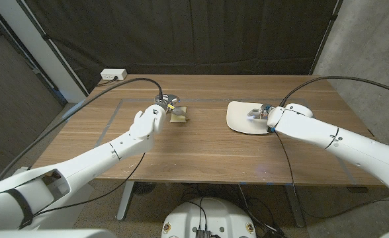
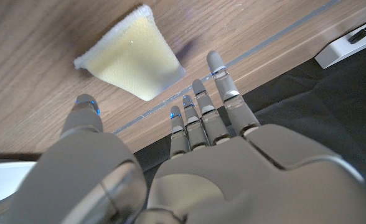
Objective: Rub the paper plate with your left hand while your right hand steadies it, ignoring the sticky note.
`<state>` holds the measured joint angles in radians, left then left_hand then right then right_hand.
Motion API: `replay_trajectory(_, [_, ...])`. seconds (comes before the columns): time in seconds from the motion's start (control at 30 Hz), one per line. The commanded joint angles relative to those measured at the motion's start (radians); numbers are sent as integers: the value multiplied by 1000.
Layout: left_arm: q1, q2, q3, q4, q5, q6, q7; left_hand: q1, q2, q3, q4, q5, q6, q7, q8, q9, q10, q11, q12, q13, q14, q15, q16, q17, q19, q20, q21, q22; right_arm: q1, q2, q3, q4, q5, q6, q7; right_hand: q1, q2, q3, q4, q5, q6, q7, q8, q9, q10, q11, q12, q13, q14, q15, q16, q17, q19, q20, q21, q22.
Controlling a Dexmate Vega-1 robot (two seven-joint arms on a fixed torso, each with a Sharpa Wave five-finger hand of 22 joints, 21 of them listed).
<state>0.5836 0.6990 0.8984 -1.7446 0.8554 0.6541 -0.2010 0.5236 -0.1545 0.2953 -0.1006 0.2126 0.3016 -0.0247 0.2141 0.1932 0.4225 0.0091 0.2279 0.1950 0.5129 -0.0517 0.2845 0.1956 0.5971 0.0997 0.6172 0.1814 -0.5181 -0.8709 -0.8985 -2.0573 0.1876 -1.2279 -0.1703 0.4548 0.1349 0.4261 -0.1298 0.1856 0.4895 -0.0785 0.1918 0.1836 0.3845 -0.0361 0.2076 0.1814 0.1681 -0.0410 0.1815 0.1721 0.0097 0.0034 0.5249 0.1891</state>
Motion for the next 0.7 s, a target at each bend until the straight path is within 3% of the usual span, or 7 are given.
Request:
replay_trajectory(0.03, [-7,-19,15,34,-9,-15,-5,4,11,-3,-1,6,0,0,-2,2,-3,-3,-7,3,-2,2,-4,2,12,1,-2,0,-12,-3,11,1,-7,16,9,2,5,-3,2,0,7,-6,1,5,7,-1,4,2,4,-14,3,3,5,-6,-3,2])
replay_trajectory(0.53, [-29,-42,58,92,26,-8,0,37,47,14,-4,9,36,2,7,2,28,-19,-3,3,29,-18,-5,-1,30,-15,-3,0,-25,-1,24,5,-16,34,11,3,6,-6,1,0,7,-7,1,5,7,0,4,2,5,-14,3,3,7,-7,-4,2])
replay_trajectory(0.7, [-35,-50,70,107,34,-17,5,61,73,29,-6,6,71,3,16,2,60,-40,2,3,61,-34,-3,-2,43,-23,-4,1,-32,1,30,4,-16,34,9,3,6,-7,1,0,5,-6,0,5,8,1,5,2,5,-15,3,3,6,-5,-5,2])
